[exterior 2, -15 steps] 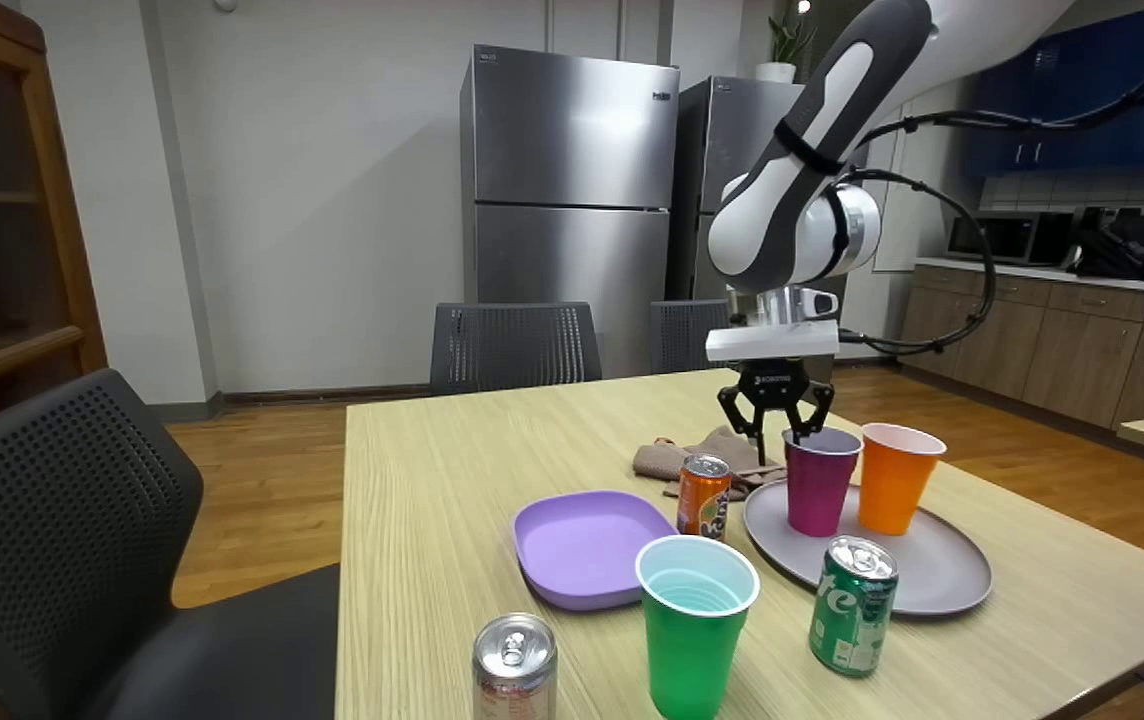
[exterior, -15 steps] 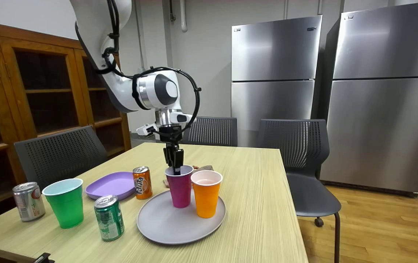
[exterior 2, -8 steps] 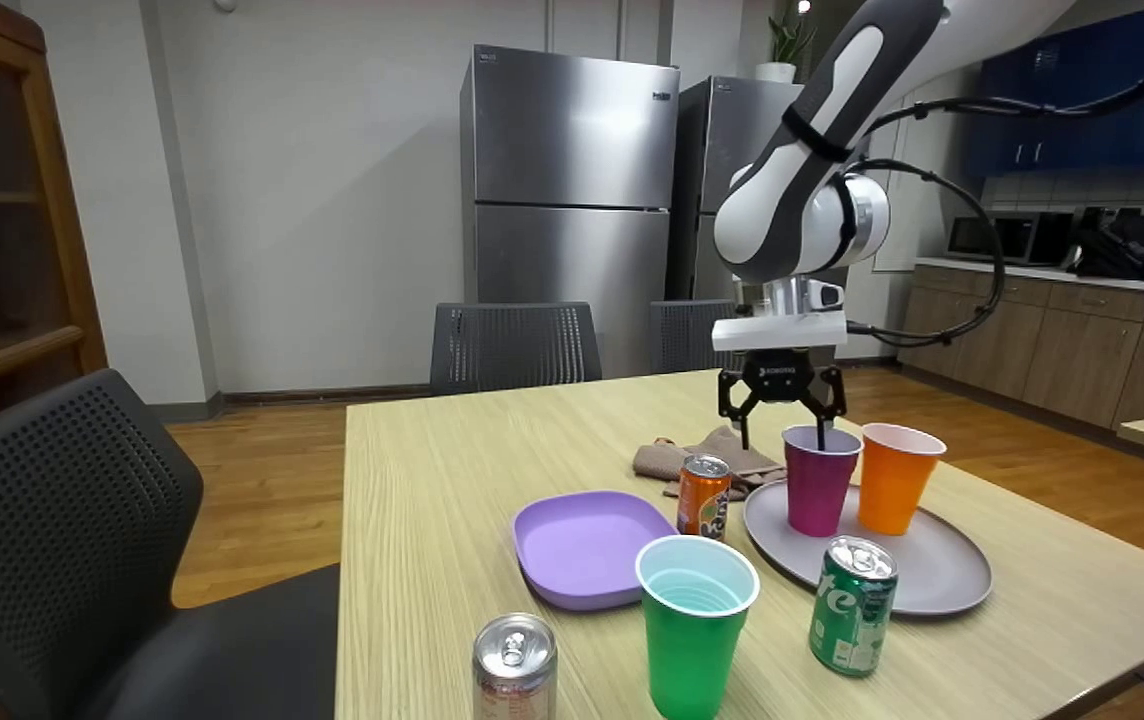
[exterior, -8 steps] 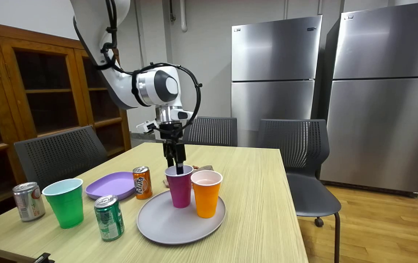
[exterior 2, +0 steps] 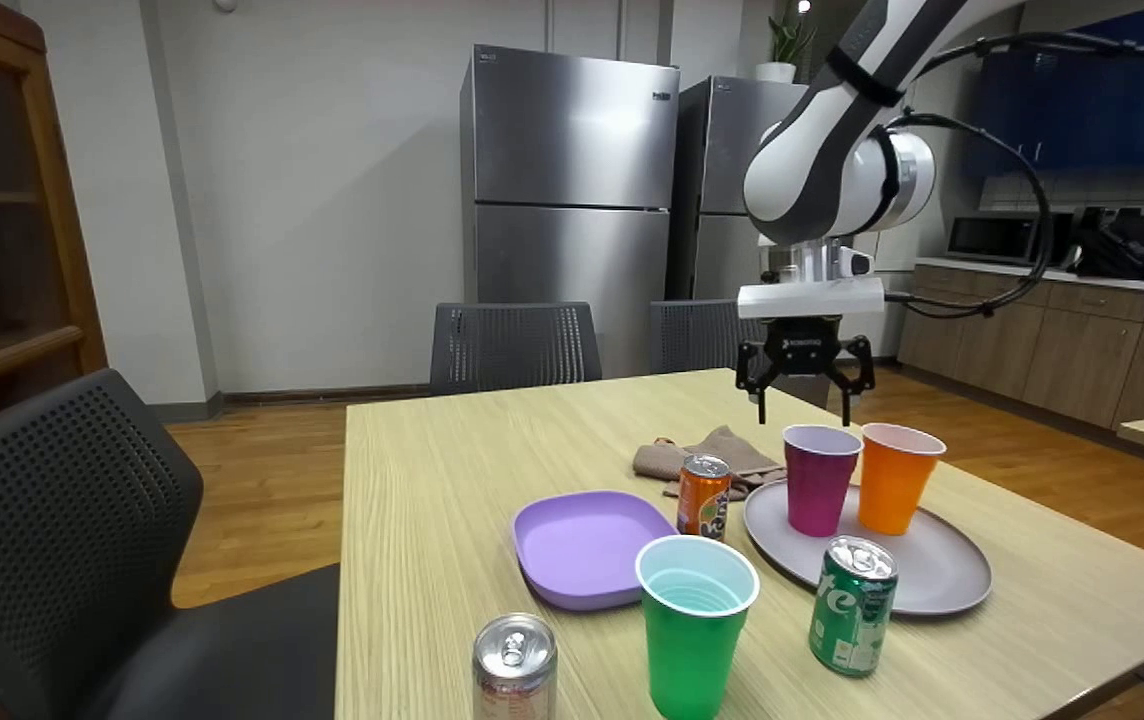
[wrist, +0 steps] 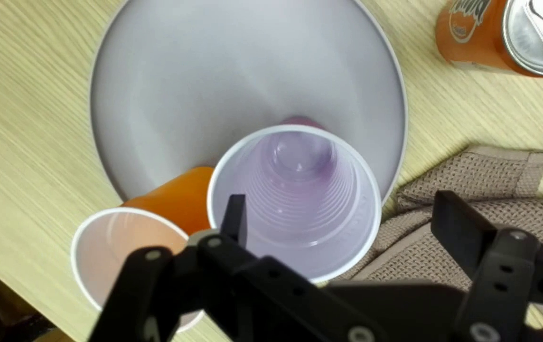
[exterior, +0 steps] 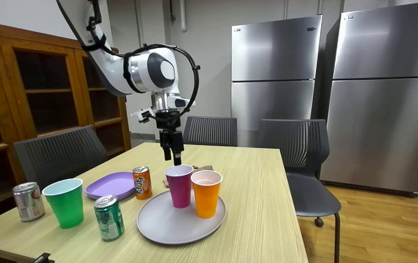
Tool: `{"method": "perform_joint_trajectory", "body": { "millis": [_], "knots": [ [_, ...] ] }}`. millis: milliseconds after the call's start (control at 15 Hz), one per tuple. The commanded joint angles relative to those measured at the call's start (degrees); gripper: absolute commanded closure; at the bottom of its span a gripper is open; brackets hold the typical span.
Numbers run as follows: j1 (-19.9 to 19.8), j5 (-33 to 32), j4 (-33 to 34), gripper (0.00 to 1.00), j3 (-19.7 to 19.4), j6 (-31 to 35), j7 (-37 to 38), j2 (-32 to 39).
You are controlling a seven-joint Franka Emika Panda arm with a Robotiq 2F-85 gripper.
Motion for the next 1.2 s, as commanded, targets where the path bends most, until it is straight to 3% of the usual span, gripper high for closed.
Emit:
{"method": "perform_joint_trajectory", "body": {
  "millis": [0,67,733,1133],
  "knots": [
    [-0.55,-0.79,-7.24,0.0,0.19,1.62,-1.7,-7.87],
    [-0.48,-0.35,-2.38,0.0,0.46,0.08,-0.17,-2.86],
    [-0.67,-2.24,-5.33,0.0,0.38,1.46,-0.6,-6.18],
    [-1.22,-4.06,-6.15,0.0,1.26,6.09,-9.56,-7.82]
  ]
}}
